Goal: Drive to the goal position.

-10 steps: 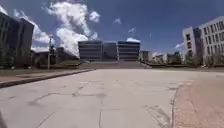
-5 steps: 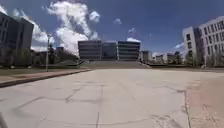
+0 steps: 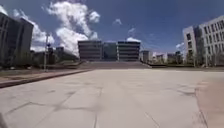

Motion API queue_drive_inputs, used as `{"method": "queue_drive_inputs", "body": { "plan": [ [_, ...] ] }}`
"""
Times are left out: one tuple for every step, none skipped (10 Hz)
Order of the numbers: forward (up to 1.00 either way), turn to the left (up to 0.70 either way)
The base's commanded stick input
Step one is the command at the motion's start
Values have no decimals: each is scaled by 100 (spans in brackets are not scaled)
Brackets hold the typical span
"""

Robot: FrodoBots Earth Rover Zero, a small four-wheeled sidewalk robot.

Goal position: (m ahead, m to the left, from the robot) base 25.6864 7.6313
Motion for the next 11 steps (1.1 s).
{"method": "queue_drive_inputs", "body": {
  "plan": [
    [70,0],
    [70,2],
    [70,7],
    [70,0],
    [70,0],
    [70,9],
    [70,33],
    [70,26],
    [70,18],
    [70,11],
    [70,3]
  ]
}}
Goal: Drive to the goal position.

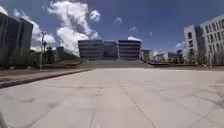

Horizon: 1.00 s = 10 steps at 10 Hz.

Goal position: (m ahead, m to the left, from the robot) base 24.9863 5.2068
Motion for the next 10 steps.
{"method": "queue_drive_inputs", "body": {
  "plan": [
    [70,2],
    [70,7],
    [70,11],
    [70,6],
    [70,1],
    [70,6],
    [70,3],
    [70,2],
    [70,1],
    [70,3]
  ]
}}
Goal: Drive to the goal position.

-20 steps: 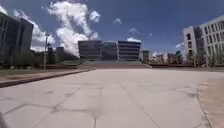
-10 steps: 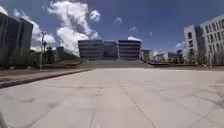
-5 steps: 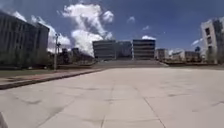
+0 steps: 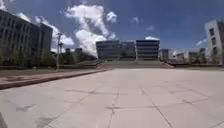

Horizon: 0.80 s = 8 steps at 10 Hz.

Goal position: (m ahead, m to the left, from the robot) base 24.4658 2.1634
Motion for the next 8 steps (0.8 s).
{"method": "queue_drive_inputs", "body": {
  "plan": [
    [70,-13],
    [70,-25],
    [70,-25],
    [70,-13],
    [70,-1],
    [70,0],
    [70,0],
    [70,0]
  ]
}}
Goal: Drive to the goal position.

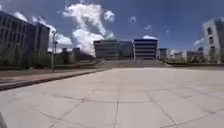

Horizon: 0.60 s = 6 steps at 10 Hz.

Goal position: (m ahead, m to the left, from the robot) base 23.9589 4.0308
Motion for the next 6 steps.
{"method": "queue_drive_inputs", "body": {
  "plan": [
    [70,0],
    [70,0],
    [70,0],
    [70,0],
    [70,0],
    [70,0]
  ]
}}
